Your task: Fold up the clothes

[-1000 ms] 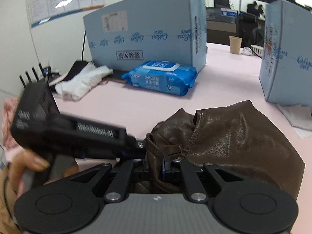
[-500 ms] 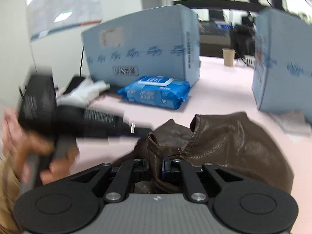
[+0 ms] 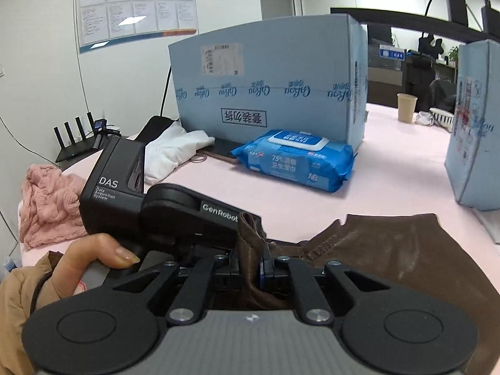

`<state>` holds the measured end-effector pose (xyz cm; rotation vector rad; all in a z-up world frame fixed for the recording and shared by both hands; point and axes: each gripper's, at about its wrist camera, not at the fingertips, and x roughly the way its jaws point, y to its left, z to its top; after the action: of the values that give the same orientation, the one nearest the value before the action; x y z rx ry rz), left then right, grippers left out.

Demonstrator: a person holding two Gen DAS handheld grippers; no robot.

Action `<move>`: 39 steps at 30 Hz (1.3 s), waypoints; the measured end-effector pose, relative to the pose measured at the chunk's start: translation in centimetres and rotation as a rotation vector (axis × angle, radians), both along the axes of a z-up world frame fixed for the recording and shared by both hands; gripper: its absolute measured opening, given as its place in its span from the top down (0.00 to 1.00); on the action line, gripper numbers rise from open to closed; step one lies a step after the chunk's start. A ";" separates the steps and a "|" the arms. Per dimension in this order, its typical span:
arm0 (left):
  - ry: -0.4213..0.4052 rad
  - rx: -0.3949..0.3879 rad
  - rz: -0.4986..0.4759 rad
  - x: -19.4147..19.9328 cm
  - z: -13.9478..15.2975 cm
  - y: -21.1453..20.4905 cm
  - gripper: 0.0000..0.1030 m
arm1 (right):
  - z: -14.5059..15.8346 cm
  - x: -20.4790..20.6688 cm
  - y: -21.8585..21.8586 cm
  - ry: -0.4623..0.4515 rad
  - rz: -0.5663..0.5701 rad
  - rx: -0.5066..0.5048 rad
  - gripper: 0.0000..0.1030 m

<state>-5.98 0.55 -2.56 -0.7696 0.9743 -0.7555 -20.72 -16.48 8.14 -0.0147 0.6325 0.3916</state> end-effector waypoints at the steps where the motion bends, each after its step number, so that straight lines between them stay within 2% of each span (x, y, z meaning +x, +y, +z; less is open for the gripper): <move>1: -0.003 0.002 -0.003 0.0 0.0 0.0 0.84 | -0.4 -0.1 0.6 0.005 0.022 -0.034 0.91; 3: -0.006 0.005 -0.005 0.1 0.2 0.1 0.84 | -1.2 -0.2 1.3 -0.003 0.024 -0.098 0.91; 4: -0.027 0.005 0.014 0.0 0.6 0.5 0.83 | -1.6 0.0 1.4 0.009 0.019 -0.097 0.91; 6: -0.118 -0.019 0.001 -0.7 2.1 1.0 0.83 | -2.3 0.5 1.2 0.048 0.008 -0.073 0.91; 8: -0.210 -0.043 -0.012 -1.3 3.6 1.4 0.83 | -3.0 0.6 1.6 0.048 0.006 -0.101 0.91; 9: -0.227 -0.083 -0.074 -1.3 4.2 1.3 0.82 | -3.4 0.5 2.0 0.044 0.007 -0.125 0.91; 12: -0.229 -0.123 -0.225 -1.1 5.1 -0.7 0.78 | -3.8 -0.3 3.1 -0.006 0.017 -0.194 0.91; 16: -0.165 -0.025 -0.318 0.0 4.7 -4.0 0.75 | -4.1 -1.0 3.3 -0.034 0.014 -0.197 0.87; 19: -0.098 0.087 -0.347 0.8 3.0 -6.2 0.76 | -4.3 -2.0 3.5 -0.070 0.017 -0.227 0.75; 21: -0.102 0.109 -0.342 0.6 2.7 -6.3 0.81 | -4.2 -2.8 3.5 -0.095 0.007 -0.268 0.58; 22: -0.106 0.123 -0.335 0.5 2.7 -6.3 0.85 | -3.9 -3.4 3.0 -0.099 0.006 -0.264 0.38; 23: -0.111 0.129 -0.335 0.5 2.6 -6.2 0.87 | -3.5 -4.1 2.3 -0.091 0.005 -0.243 0.21; 24: -0.115 0.135 -0.335 0.5 2.6 -6.1 0.87 | -3.1 -4.8 1.4 -0.079 0.002 -0.220 0.17; 29: -0.125 0.136 -0.336 0.5 2.4 -5.7 0.90 | -0.4 -9.0 -4.6 -0.037 -0.030 -0.034 0.17; 31: -0.130 0.136 -0.338 0.5 2.4 -5.5 0.90 | 0.8 -10.6 -8.5 -0.035 -0.113 0.102 0.18; 32: -0.132 0.136 -0.338 0.5 2.5 -5.4 0.90 | 1.3 -11.1 -9.9 -0.040 -0.144 0.152 0.19; 34: -0.147 0.146 -0.338 0.3 2.7 -5.3 0.90 | 1.7 -12.0 -13.4 -0.049 -0.207 0.322 0.26; 37: -0.173 0.165 -0.333 -0.2 3.0 -5.1 0.90 | 0.1 -11.2 -17.6 0.019 -0.264 0.578 0.49; 38: -0.180 0.173 -0.329 -0.3 3.2 -5.0 0.90 | -0.6 -10.6 -17.9 0.039 -0.273 0.586 0.55; 39: -0.186 0.181 -0.325 -0.4 3.3 -5.0 0.90 | -1.2 -10.1 -18.0 0.056 -0.280 0.574 0.56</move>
<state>-6.36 -4.45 0.71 -0.3791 0.9936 -0.9867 -30.86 -34.46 6.93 0.6278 0.5496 0.2911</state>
